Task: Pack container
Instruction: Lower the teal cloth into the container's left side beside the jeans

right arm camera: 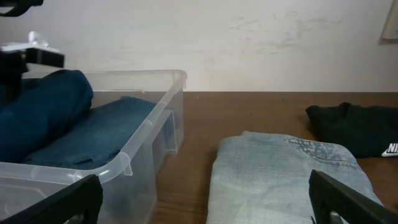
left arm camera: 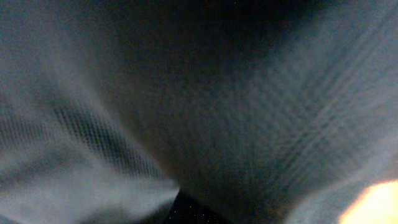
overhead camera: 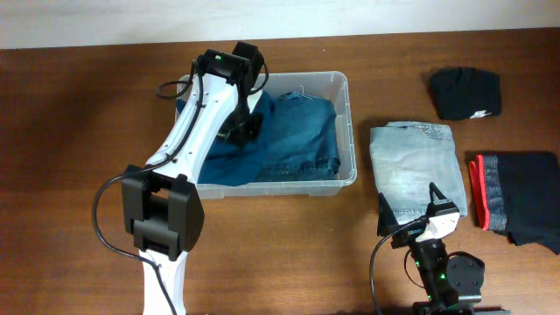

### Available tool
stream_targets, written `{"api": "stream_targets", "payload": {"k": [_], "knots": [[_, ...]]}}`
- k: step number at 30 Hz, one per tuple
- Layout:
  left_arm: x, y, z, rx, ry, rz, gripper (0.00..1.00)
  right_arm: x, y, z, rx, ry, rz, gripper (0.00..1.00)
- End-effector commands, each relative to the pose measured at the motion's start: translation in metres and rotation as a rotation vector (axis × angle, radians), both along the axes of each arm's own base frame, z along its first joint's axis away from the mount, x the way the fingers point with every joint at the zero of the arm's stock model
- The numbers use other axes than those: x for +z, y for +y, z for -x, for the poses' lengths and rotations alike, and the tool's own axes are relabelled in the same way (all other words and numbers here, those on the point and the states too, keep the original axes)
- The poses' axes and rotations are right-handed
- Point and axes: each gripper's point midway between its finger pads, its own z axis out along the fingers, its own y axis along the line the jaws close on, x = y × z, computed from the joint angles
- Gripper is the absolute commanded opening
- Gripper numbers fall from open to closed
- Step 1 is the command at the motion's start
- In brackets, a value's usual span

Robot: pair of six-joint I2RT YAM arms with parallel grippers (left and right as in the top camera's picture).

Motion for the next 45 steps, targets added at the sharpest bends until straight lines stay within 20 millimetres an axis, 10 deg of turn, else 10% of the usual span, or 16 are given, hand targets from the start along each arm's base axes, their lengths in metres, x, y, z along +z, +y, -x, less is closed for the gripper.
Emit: {"api": "stream_targets", "payload": {"k": [1,11,22,34,45], "knots": [[-0.003,-0.029,-0.006,0.007,0.009,0.160,0.00,-0.002,-0.003,0.000,-0.017,0.004,0.000,0.98],[0.005,-0.039,-0.015,0.001,-0.024,0.214,0.01,-0.002,-0.003,0.000,-0.017,0.004,0.000,0.98],[0.094,-0.053,-0.023,-0.051,-0.178,0.264,0.01,-0.002,-0.003,0.000,-0.017,0.004,0.000,0.98],[0.029,-0.080,-0.015,-0.105,-0.061,0.186,0.00,-0.002,-0.003,0.000,-0.017,0.004,0.000,0.98],[-0.024,-0.030,-0.056,0.023,-0.055,0.074,0.01,-0.002,-0.003,0.000,-0.017,0.004,0.000,0.99]]}}
